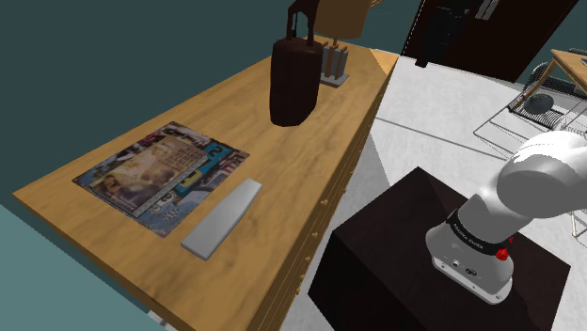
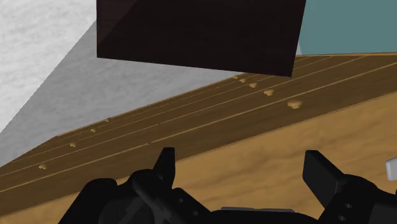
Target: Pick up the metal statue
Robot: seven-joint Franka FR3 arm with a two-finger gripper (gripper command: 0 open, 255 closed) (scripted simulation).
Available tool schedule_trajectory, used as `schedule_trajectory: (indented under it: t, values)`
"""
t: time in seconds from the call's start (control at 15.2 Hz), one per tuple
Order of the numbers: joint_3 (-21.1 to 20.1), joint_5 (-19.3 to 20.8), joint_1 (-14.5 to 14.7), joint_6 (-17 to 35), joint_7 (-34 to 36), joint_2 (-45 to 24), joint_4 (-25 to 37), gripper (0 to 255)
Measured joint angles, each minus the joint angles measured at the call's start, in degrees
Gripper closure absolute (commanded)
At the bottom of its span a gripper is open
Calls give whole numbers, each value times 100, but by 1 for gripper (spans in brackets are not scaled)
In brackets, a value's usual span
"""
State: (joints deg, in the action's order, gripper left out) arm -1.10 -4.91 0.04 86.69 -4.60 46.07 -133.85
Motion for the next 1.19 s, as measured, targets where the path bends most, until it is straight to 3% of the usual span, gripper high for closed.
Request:
schedule_trajectory:
  t: [0.4, 1.19]
  values:
    - [-136, -206, 68, 176, 181, -632, 700, 0]
    - [-381, -539, 180, 152, 647, -2603, 3452, 0]
